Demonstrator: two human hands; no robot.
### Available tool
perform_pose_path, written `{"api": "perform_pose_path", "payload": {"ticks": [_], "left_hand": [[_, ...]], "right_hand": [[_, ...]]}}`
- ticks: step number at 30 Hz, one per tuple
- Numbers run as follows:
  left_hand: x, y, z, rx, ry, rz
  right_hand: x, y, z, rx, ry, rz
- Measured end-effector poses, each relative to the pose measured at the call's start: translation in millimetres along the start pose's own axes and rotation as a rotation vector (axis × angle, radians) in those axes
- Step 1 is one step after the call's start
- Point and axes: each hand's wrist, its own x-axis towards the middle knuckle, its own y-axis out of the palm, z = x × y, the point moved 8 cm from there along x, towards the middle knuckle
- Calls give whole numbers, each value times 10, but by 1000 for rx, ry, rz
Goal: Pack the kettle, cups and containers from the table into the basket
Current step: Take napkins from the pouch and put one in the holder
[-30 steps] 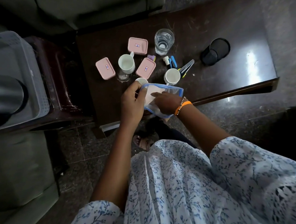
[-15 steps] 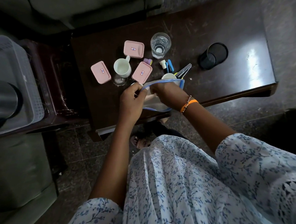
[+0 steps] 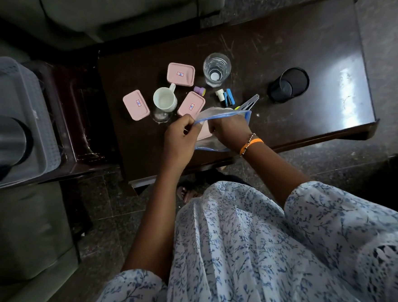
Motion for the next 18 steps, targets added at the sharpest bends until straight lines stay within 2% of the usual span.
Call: {"api": "perform_pose_path", "payload": {"ticks": [5,11,18], "left_hand": [[70,105,-33,7,-7,38],[99,208,-87,33,-23,75],[49,224,-92,28,-71,95]], "right_hand": [[76,52,-131,20,8,39],[212,230,-150,1,-77,207],[240,253,-76,-65,-207,185]]}}
